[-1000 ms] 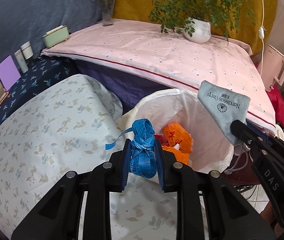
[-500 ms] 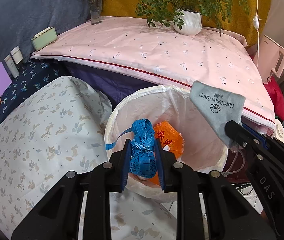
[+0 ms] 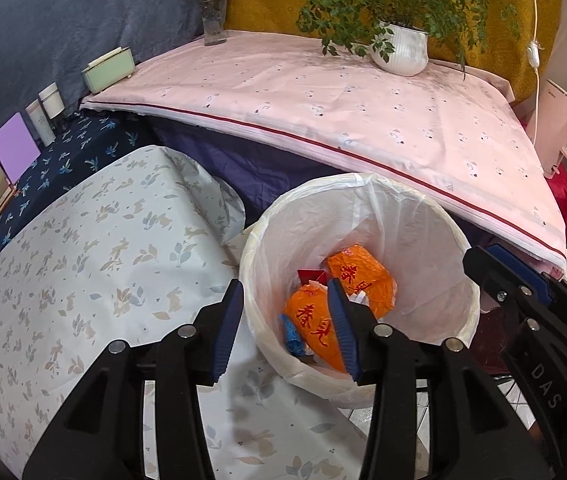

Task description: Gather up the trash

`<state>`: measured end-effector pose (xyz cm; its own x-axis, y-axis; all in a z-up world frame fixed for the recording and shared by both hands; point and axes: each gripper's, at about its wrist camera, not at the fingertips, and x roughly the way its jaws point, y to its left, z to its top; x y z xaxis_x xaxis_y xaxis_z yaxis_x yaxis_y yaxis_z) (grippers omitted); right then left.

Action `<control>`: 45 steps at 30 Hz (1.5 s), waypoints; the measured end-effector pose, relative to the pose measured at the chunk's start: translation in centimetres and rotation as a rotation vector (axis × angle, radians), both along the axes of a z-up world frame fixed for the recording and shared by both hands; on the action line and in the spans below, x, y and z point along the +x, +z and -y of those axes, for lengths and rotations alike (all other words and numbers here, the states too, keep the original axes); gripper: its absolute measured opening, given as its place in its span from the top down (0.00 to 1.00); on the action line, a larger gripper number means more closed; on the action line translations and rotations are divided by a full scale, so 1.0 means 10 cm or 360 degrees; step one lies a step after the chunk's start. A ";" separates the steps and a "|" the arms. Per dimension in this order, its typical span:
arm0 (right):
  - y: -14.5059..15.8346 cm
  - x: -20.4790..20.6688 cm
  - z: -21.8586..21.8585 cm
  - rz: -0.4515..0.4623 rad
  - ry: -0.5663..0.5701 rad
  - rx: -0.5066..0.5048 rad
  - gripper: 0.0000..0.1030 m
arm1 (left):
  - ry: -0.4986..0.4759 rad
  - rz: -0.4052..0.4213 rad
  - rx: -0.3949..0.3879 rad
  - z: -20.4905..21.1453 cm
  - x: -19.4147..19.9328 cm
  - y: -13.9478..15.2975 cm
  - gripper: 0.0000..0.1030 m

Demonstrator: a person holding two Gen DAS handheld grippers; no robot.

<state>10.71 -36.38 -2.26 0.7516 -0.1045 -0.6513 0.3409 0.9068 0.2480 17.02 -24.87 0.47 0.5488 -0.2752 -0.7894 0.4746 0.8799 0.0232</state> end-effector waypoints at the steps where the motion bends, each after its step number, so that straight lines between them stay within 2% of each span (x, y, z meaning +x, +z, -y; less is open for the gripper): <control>1: 0.01 -0.01 -0.01 0.0003 0.0000 -0.0001 0.75 | 0.0005 0.0002 0.0001 -0.02 0.00 0.00 0.60; 9: 0.07 -0.05 -0.12 0.0004 0.0027 -0.0038 0.69 | 0.0051 0.0007 -0.0002 -0.19 -0.03 0.02 0.60; 12: 0.10 -0.09 -0.19 0.0009 0.0036 -0.0069 0.62 | 0.0063 0.0014 0.0001 -0.25 -0.07 0.03 0.59; 18: 0.17 -0.17 -0.33 0.0014 0.0064 -0.0120 0.52 | 0.0098 0.0037 -0.0001 -0.40 -0.14 0.07 0.52; 21: 0.19 -0.23 -0.40 0.0020 0.0066 -0.0151 0.45 | 0.0121 0.0055 -0.0003 -0.47 -0.18 0.09 0.43; 23: 0.20 -0.27 -0.43 0.0027 0.0066 -0.0153 0.38 | 0.0134 0.0058 -0.0006 -0.52 -0.21 0.09 0.43; 27: 0.21 -0.34 -0.46 0.0036 0.0060 -0.0136 0.32 | 0.0150 0.0062 0.0010 -0.61 -0.26 0.07 0.41; 29: 0.20 -0.36 -0.49 0.0034 0.0065 -0.0128 0.27 | 0.0169 0.0076 0.0010 -0.66 -0.29 0.07 0.32; 32: 0.18 -0.40 -0.52 0.0026 0.0063 -0.0123 0.22 | 0.0183 0.0092 0.0009 -0.72 -0.33 0.06 0.29; 45: 0.15 -0.59 -0.75 -0.0059 0.0045 -0.0285 0.17 | 0.0238 0.0133 0.0011 -0.97 -0.53 0.00 0.18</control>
